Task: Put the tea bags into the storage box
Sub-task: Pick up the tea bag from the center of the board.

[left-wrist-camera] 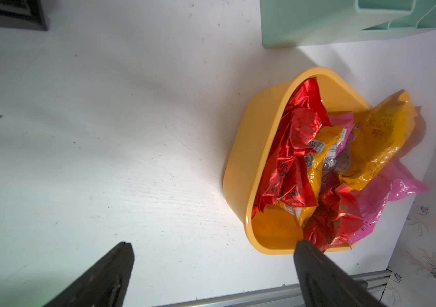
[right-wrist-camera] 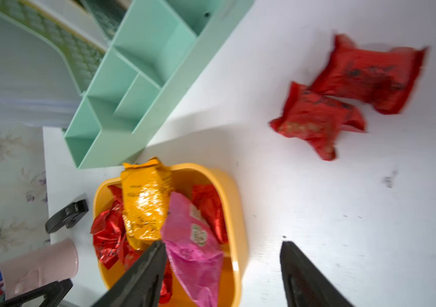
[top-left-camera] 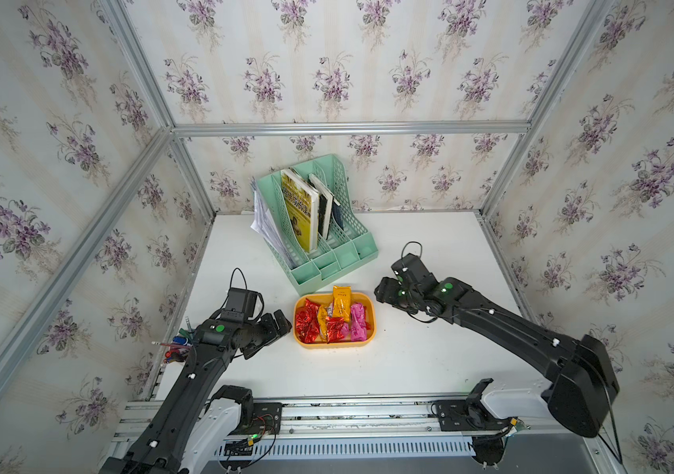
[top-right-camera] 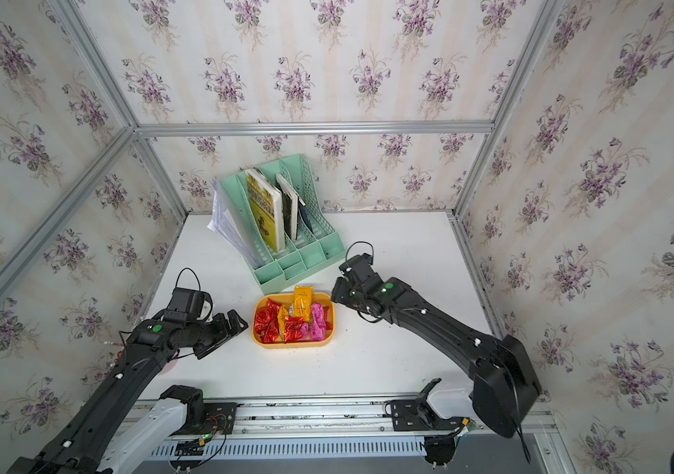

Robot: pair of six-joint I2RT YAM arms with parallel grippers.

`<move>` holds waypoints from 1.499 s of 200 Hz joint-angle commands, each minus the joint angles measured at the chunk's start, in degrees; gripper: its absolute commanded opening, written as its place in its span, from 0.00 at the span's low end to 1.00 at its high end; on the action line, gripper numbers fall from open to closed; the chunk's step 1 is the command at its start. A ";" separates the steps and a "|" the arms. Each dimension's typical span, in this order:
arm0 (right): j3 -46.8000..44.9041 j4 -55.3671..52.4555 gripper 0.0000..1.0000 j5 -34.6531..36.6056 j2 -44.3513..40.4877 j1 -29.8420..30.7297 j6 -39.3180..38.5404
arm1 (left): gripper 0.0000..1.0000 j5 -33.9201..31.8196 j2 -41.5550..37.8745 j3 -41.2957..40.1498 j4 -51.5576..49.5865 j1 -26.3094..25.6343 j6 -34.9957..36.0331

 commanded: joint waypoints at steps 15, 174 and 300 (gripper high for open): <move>-10.09 3.69 0.80 -2.82 -8.77 -11.42 3.65 | 0.99 0.86 2.19 1.16 2.70 0.03 1.12; -3.11 11.92 0.50 -15.55 17.88 -21.36 -14.40 | 0.99 -3.06 -6.98 -6.36 2.88 0.03 -10.10; -7.60 11.20 0.00 -16.44 11.06 -21.03 -12.87 | 0.99 -1.52 -10.71 -6.44 -0.96 0.02 -8.11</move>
